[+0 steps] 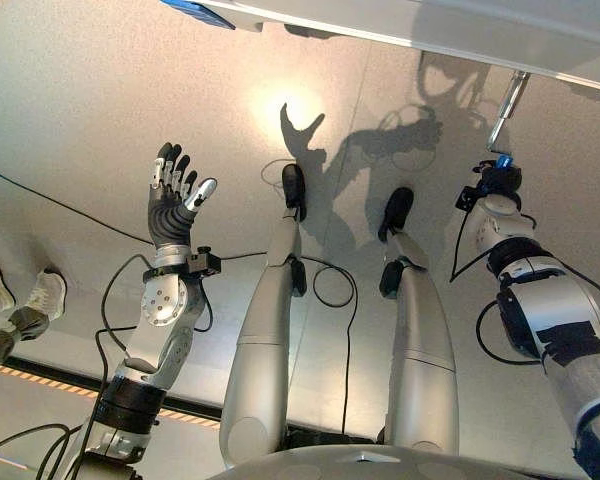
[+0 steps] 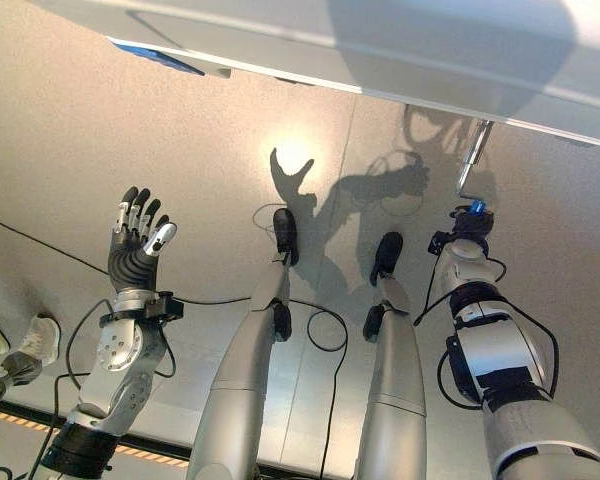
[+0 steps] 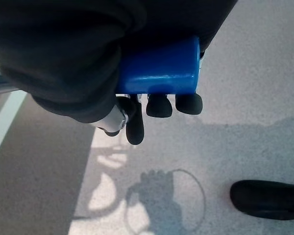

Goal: Raise the hospital bed

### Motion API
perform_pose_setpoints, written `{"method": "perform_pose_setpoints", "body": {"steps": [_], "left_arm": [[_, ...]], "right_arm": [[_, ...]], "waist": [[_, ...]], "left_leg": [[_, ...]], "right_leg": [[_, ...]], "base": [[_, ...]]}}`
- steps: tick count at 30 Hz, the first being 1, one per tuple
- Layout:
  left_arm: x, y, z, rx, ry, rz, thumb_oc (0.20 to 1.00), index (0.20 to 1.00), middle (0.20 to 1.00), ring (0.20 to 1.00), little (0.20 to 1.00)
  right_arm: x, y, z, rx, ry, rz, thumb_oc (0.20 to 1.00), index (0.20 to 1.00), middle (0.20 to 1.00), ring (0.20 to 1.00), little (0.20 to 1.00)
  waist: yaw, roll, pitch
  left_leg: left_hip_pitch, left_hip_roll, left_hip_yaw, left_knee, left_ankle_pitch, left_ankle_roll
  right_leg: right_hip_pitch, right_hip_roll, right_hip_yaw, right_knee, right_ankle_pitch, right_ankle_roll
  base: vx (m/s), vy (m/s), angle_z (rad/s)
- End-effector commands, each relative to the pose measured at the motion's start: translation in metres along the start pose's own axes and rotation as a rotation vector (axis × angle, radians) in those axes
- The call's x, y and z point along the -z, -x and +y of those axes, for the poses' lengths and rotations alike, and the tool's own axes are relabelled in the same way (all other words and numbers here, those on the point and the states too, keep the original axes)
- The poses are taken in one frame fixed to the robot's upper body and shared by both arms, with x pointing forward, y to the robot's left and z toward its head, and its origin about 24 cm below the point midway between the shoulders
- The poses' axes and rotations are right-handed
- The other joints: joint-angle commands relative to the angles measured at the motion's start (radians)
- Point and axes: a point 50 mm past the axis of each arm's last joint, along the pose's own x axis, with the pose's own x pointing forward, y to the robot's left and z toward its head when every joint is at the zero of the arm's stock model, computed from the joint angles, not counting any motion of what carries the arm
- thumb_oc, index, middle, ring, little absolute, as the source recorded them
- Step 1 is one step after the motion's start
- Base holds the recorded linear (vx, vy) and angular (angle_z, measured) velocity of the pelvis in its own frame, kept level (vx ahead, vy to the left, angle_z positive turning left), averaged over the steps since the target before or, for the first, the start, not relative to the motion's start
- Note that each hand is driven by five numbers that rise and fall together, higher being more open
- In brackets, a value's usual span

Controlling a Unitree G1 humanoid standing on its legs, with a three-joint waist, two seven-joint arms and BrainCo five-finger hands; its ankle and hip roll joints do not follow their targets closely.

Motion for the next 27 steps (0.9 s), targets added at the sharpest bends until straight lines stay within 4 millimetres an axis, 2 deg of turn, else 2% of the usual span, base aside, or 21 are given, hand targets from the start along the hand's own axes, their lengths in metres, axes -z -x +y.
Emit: {"method": "perform_pose_setpoints", "body": {"steps": [1, 7, 8, 9, 10, 11, 12, 13, 19, 20, 21, 27], "left_arm": [[-0.019, 0.002, -0.013, 0.038, 0.092, -0.104, 1.0, 1.0, 1.0, 1.0, 1.0], [-0.022, -0.002, -0.016, 0.033, 0.108, -0.121, 1.0, 1.0, 1.0, 1.0, 1.0], [-0.022, -0.003, -0.016, 0.029, 0.113, -0.124, 1.0, 1.0, 1.0, 1.0, 1.0], [-0.022, -0.003, -0.016, 0.029, 0.113, -0.124, 1.0, 1.0, 1.0, 1.0, 1.0], [-0.022, -0.004, -0.016, 0.02, 0.118, -0.126, 1.0, 1.0, 1.0, 1.0, 1.0], [-0.022, -0.004, -0.015, 0.02, 0.118, -0.126, 1.0, 1.0, 1.0, 1.0, 1.0], [-0.021, -0.004, -0.015, 0.013, 0.124, -0.121, 1.0, 1.0, 1.0, 1.0, 1.0], [-0.022, -0.004, -0.015, 0.013, 0.123, -0.122, 1.0, 1.0, 1.0, 1.0, 1.0], [-0.025, -0.004, -0.015, 0.005, 0.133, -0.137, 1.0, 1.0, 1.0, 1.0, 1.0], [-0.025, -0.004, -0.015, 0.005, 0.133, -0.137, 1.0, 1.0, 1.0, 1.0, 1.0], [-0.025, -0.005, -0.014, -0.002, 0.134, -0.141, 1.0, 1.0, 1.0, 1.0, 1.0], [-0.028, -0.006, -0.015, 0.0, 0.137, -0.156, 1.0, 1.0, 1.0, 1.0, 1.0]], "right_arm": [[-0.022, -0.011, -0.029, 0.075, 0.116, -0.063, 0.2, 0.2, 0.2, 0.2, 0.2], [-0.016, -0.001, 0.004, -0.026, 0.201, -0.078, 0.2, 0.2, 0.2, 0.2, 0.2], [-0.016, 0.005, 0.02, -0.079, 0.235, -0.101, 0.2, 0.2, 0.2, 0.2, 0.2], [-0.016, 0.005, 0.021, -0.08, 0.236, -0.101, 0.2, 0.2, 0.2, 0.2, 0.2], [-0.016, 0.011, 0.034, -0.122, 0.249, -0.116, 0.2, 0.2, 0.2, 0.2, 0.2], [-0.016, 0.011, 0.034, -0.122, 0.249, -0.116, 0.2, 0.2, 0.2, 0.2, 0.2], [-0.018, 0.018, 0.049, -0.172, 0.263, -0.138, 0.2, 0.2, 0.2, 0.2, 0.2], [-0.018, 0.018, 0.049, -0.172, 0.263, -0.138, 0.2, 0.2, 0.2, 0.2, 0.2], [-0.02, 0.038, 0.086, -0.29, 0.368, -0.213, 0.2, 0.2, 0.2, 0.2, 0.2], [-0.02, 0.038, 0.086, -0.29, 0.368, -0.213, 0.2, 0.2, 0.2, 0.2, 0.2], [-0.021, 0.047, 0.099, -0.338, 0.389, -0.247, 0.2, 0.2, 0.2, 0.2, 0.2], [-0.026, 0.069, 0.128, -0.449, 0.431, -0.338, 0.2, 0.2, 0.2, 0.2, 0.2]], "waist": [[-0.004, 0.091, -0.019], [-0.001, 0.09, -0.019], [0.0, 0.09, -0.019], [-0.001, 0.089, -0.019], [-0.001, 0.089, -0.019], [-0.002, 0.088, -0.019], [-0.002, 0.087, -0.019], [-0.002, 0.086, -0.019], [0.003, 0.087, -0.019], [0.003, 0.086, -0.019], [0.002, 0.085, -0.019], [0.0, 0.081, -0.019]], "left_leg": [[-0.011, -0.021, -0.062, 0.121, -0.153, -0.052], [-0.01, -0.025, -0.065, 0.122, -0.153, -0.047], [-0.009, -0.025, -0.064, 0.12, -0.153, -0.046], [-0.009, -0.025, -0.063, 0.119, -0.153, -0.046], [-0.009, -0.025, -0.062, 0.118, -0.152, -0.046], [-0.009, -0.026, -0.062, 0.118, -0.152, -0.045], [-0.009, -0.025, -0.061, 0.115, -0.151, -0.045], [-0.009, -0.025, -0.061, 0.115, -0.151, -0.045], [-0.013, -0.028, -0.063, 0.114, -0.15, -0.042], [-0.013, -0.028, -0.063, 0.114, -0.15, -0.042], [-0.015, -0.029, -0.062, 0.115, -0.149, -0.041], [-0.016, -0.031, -0.064, 0.116, -0.148, -0.04]], "right_leg": [[0.034, 0.031, -0.028, -0.167, 0.112, 0.051], [0.033, 0.031, -0.026, -0.166, 0.113, 0.05], [0.032, 0.031, -0.025, -0.168, 0.114, 0.05], [0.032, 0.031, -0.025, -0.168, 0.114, 0.05], [0.031, 0.033, -0.024, -0.169, 0.115, 0.05], [0.03, 0.033, -0.023, -0.169, 0.115, 0.05], [0.032, 0.034, -0.023, -0.172, 0.116, 0.05], [0.032, 0.033, -0.023, -0.172, 0.116, 0.05], [0.027, 0.034, -0.021, -0.173, 0.119, 0.049], [0.027, 0.034, -0.021, -0.172, 0.119, 0.049], [0.024, 0.035, -0.019, -0.172, 0.121, 0.049], [0.021, 0.035, -0.018, -0.173, 0.124, 0.049]], "base": [[0.0, 0.0, 0.0], [0.0, 0.0, 0.0], [0.0, 0.0, 0.0], [0.0, 0.0, 0.0], [0.0, 0.0, 0.0], [0.0, 0.0, 0.0], [0.0, 0.0, 0.0], [0.0, 0.0, 0.0], [0.0, 0.0, 0.0], [0.0, 0.0, 0.0], [0.0, 0.0, 0.0], [0.0, 0.005, -0.01]]}}
